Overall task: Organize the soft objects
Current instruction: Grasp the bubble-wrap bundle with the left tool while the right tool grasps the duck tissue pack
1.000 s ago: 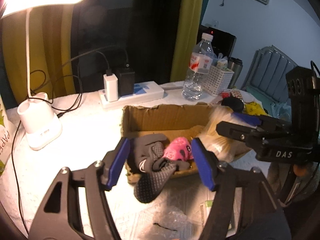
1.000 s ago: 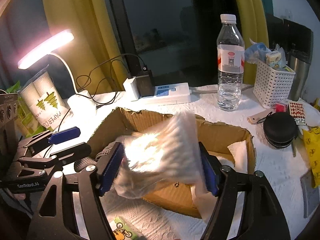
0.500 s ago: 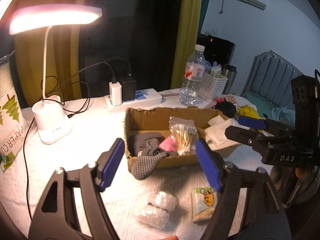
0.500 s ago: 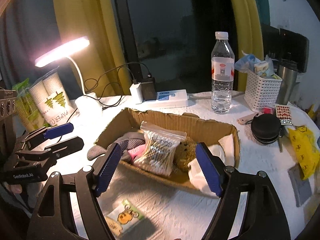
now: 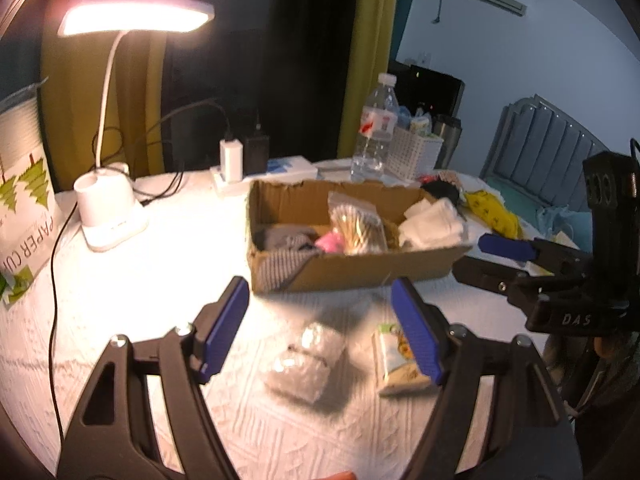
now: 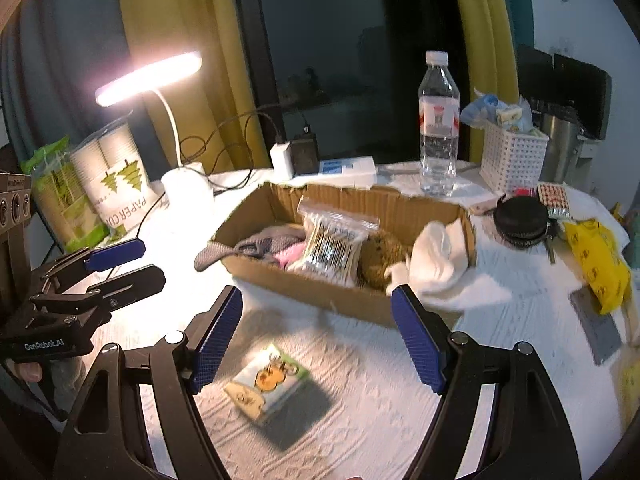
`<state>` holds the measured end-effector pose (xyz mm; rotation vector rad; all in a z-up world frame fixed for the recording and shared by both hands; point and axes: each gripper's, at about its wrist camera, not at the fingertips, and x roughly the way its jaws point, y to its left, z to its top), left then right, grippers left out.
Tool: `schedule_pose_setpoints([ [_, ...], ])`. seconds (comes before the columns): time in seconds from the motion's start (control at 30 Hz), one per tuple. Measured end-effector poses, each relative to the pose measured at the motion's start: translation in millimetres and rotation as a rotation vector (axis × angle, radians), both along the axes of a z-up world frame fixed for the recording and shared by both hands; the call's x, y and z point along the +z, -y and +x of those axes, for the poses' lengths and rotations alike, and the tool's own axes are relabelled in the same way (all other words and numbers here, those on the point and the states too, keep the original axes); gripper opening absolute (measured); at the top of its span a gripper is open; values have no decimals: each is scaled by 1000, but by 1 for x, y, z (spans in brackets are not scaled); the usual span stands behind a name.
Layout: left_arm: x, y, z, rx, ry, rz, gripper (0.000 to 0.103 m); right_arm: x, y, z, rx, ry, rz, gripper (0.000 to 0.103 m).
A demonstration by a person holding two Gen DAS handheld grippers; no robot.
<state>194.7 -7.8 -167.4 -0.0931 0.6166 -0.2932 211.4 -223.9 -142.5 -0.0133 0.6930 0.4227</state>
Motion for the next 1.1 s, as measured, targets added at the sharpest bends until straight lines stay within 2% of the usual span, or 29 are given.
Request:
schedule_pose_setpoints([
  [0.37, -48, -4, 0, -8, -107, 43, 75, -47, -24, -6, 42, -134, -6, 80],
  [0.63, -66, -5, 17, 13, -183, 69, 76, -74, -44, 3, 75, -242, -43, 80],
  [0.73, -76, 0, 24, 7, -234, 90, 76, -77, -45, 6, 76, -254, -39, 80],
  [0.93, -78, 11, 27, -20, -237, 124, 75, -75, -37, 6, 91, -250, -24, 74],
  [1.0, -78, 14, 26, -38, -232, 127, 71, -74, -32, 5, 87, -248, -22, 72],
  [1.03, -78, 16, 26, -52, -231, 131, 61, -73, -29, 5, 83, -245, -25, 72],
  [1.1, -77, 22, 25, -69, -227, 148, 52, -69, -24, 3, 83, -238, -22, 70],
])
